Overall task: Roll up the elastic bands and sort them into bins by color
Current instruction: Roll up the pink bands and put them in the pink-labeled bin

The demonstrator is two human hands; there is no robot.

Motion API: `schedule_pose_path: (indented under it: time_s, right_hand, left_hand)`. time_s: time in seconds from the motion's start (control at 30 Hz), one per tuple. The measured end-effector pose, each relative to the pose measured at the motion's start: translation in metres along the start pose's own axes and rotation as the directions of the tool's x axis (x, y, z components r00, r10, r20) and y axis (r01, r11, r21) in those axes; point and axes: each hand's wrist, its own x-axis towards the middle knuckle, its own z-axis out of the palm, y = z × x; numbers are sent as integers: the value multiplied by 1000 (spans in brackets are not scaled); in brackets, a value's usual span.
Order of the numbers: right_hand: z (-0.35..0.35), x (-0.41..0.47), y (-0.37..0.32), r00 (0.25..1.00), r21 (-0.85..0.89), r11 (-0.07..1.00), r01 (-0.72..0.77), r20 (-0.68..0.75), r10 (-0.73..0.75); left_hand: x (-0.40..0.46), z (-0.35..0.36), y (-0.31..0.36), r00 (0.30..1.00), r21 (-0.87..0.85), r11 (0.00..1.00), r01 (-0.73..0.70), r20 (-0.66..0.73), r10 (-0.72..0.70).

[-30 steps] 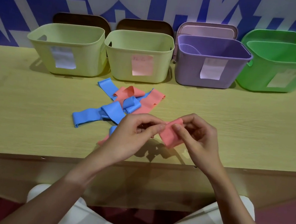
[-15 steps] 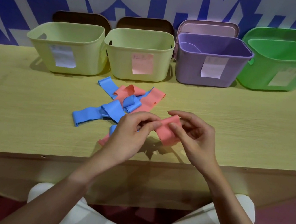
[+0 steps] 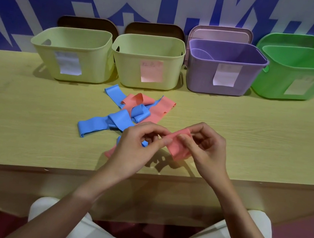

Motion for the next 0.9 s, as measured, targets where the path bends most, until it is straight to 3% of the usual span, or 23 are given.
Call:
schedule_pose_path:
  time_s: [0.23,0.33,0.43,0.6,0.9]
  right_hand:
    - [1,-1,-3,1000,25,1000,-6,9,6]
    - [-2,-2,-5,999,1,1000,13,34,-13]
    - [-5,-1,-5,998,-29,999,39,45,-38]
    - [-7,-3,-4,1000,-36,999,-8,22,8]
    - [-4,-4,-5,999,-18,1000,1,34,0]
  left_hand:
    - [3,0,7,991,-151,980,129,-27,-134]
    - [2,1,6,967,-298,922,248,19,-254]
    - [3,2,5,957,-325,901,288,69,-281]
    - [3,2,7,982,-183,966,183,80,-172]
    - [0,5,7,999,-23,999,22,-45,-23]
